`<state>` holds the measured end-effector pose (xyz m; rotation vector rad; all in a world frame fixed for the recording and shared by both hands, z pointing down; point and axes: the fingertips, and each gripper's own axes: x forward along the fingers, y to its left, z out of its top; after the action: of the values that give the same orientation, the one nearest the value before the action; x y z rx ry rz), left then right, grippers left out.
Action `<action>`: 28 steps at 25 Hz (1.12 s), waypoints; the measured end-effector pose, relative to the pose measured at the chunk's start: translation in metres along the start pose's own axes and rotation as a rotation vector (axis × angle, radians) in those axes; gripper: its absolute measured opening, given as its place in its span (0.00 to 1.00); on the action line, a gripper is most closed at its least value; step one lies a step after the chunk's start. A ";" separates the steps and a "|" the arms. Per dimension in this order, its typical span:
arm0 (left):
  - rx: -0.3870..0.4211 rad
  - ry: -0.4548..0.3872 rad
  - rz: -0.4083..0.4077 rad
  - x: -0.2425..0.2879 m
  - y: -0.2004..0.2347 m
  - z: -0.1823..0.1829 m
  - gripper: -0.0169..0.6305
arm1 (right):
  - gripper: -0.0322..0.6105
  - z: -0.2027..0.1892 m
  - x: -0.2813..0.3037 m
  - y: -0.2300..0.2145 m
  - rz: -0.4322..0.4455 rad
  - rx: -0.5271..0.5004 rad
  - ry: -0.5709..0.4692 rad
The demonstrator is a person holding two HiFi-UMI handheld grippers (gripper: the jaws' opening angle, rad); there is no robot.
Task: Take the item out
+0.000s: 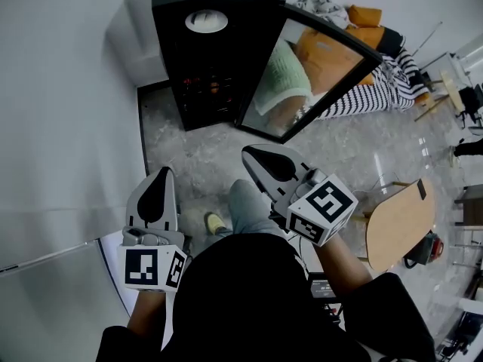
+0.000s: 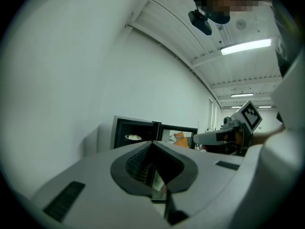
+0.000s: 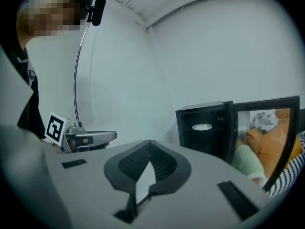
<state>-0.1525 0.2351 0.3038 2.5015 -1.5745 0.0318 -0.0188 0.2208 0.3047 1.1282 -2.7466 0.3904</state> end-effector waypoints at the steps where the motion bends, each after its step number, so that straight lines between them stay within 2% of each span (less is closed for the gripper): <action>1: 0.001 -0.002 -0.001 0.000 0.001 0.001 0.04 | 0.06 0.000 0.002 0.000 0.000 -0.001 0.002; 18: 0.020 -0.015 -0.024 0.042 0.018 0.013 0.04 | 0.06 0.011 0.035 -0.034 -0.005 -0.011 -0.007; 28: 0.020 0.020 -0.041 0.120 0.045 0.015 0.04 | 0.06 0.017 0.086 -0.096 -0.009 0.026 0.025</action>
<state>-0.1420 0.1070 0.3097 2.5402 -1.5219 0.0667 -0.0121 0.0929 0.3260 1.1329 -2.7216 0.4371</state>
